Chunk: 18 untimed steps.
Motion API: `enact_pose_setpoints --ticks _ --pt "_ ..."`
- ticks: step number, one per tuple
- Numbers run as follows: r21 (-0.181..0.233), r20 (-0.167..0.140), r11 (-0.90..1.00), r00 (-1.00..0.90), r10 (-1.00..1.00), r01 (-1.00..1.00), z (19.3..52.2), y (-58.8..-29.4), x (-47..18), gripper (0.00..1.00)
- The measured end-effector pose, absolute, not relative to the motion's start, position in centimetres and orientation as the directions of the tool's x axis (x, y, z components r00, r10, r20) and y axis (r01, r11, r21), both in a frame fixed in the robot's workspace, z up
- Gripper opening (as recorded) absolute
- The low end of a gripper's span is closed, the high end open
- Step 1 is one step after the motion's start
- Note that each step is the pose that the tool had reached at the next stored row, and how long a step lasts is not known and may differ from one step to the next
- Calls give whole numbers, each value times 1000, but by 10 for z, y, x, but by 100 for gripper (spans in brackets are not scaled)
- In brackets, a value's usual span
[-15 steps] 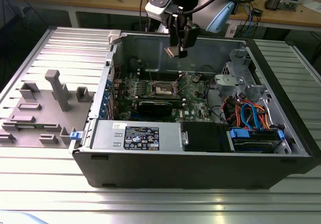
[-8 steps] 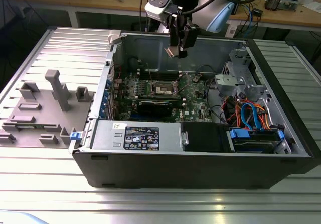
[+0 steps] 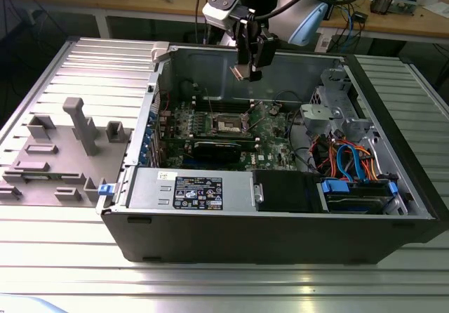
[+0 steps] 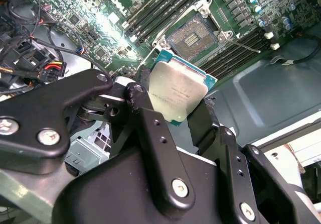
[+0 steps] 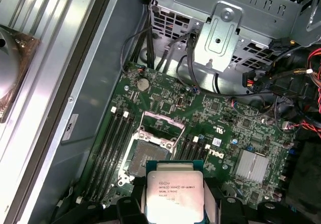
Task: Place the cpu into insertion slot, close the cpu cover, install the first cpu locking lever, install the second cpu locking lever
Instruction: 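Place the cpu into insertion slot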
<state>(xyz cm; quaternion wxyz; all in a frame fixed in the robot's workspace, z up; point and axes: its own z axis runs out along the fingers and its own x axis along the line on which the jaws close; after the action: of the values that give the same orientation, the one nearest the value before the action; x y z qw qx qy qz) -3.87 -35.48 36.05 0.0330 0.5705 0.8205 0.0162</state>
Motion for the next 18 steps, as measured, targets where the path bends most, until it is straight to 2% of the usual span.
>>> enact_pose_setpoints --ticks 11,18 --pt "64 -36 204 -202 979 977 359 -355 -39 54" --pt "64 -36 198 -196 980 978 359 -355 -39 54"
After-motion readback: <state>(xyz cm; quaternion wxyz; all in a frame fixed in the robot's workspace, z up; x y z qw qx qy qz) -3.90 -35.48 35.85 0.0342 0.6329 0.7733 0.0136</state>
